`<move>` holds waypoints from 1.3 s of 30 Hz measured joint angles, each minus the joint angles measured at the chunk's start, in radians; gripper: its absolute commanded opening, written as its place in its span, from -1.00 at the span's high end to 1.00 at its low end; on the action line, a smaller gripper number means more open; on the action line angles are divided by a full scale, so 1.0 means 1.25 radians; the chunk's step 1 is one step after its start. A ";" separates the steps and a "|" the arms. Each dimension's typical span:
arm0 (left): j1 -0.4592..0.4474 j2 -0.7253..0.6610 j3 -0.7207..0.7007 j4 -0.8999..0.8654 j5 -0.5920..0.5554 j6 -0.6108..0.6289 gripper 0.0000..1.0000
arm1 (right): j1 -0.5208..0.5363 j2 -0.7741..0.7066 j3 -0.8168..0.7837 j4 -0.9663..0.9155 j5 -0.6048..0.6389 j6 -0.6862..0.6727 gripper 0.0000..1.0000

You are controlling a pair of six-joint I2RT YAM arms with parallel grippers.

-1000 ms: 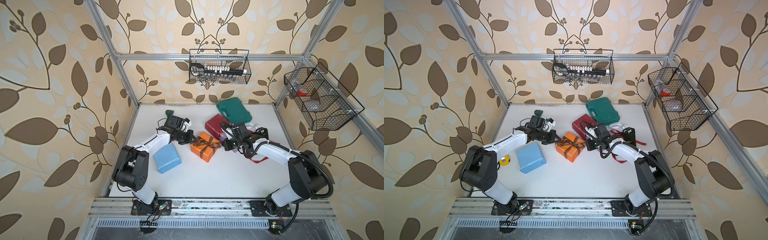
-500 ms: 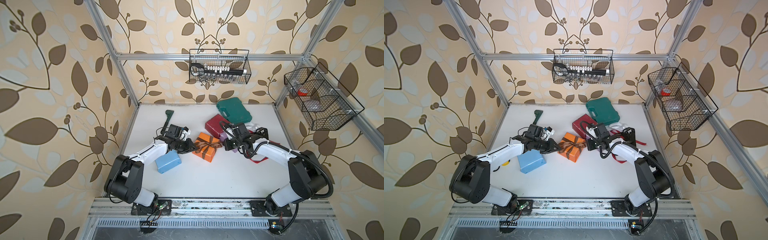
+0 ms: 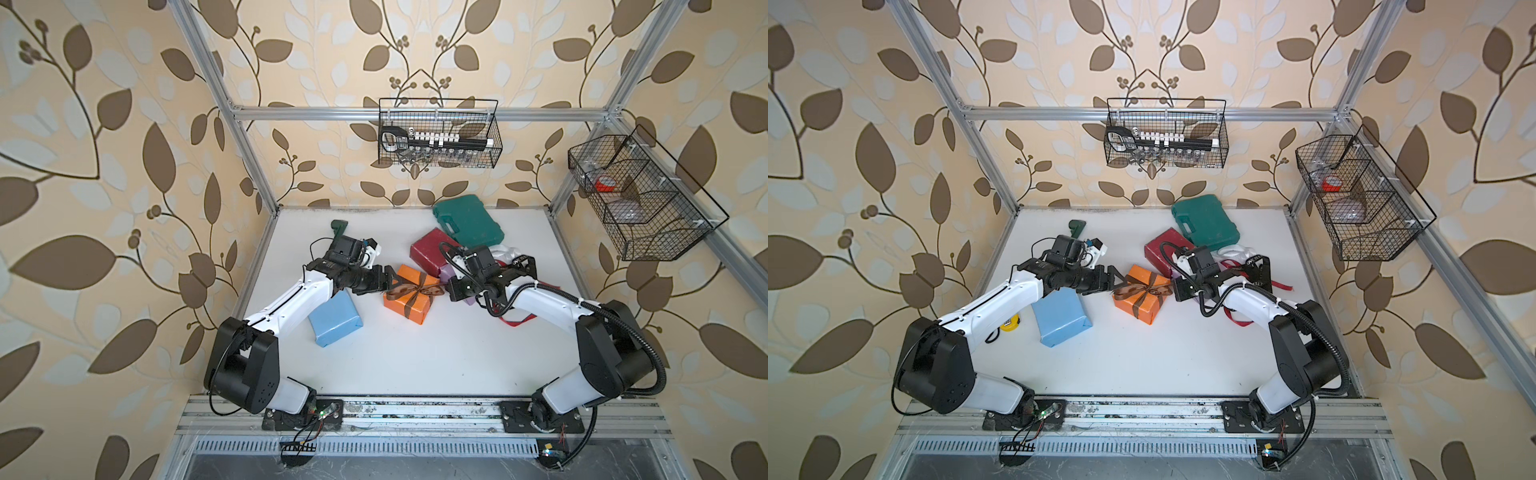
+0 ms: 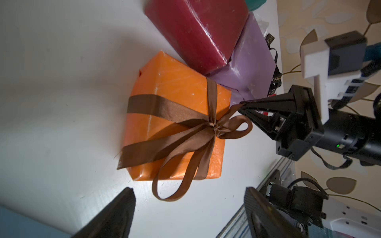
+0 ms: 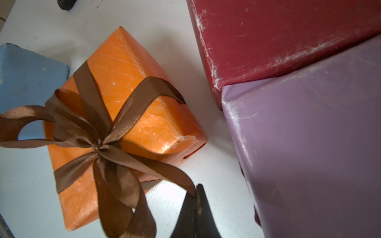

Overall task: Untie the ribbon bows on the gift boxes
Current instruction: Adjust the gift box at the center of the board, then pull the ribbon from the gift box.

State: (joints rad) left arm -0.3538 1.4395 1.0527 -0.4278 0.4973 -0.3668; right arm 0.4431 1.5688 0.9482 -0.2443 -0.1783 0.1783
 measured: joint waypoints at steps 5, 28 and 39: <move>0.000 0.062 0.046 0.011 -0.068 0.021 -0.68 | 0.000 0.000 0.000 0.000 0.000 0.000 1.00; -0.036 0.283 0.154 0.016 -0.062 0.101 0.25 | 0.000 0.000 0.000 0.000 -0.001 0.000 1.00; -0.035 0.281 0.164 0.019 -0.046 0.101 1.00 | 0.000 -0.001 0.000 0.000 0.000 0.000 1.00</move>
State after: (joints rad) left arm -0.3981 1.7912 1.2583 -0.4046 0.4397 -0.2405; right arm 0.4431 1.5681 0.9482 -0.2443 -0.1783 0.1783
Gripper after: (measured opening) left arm 0.048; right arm 0.049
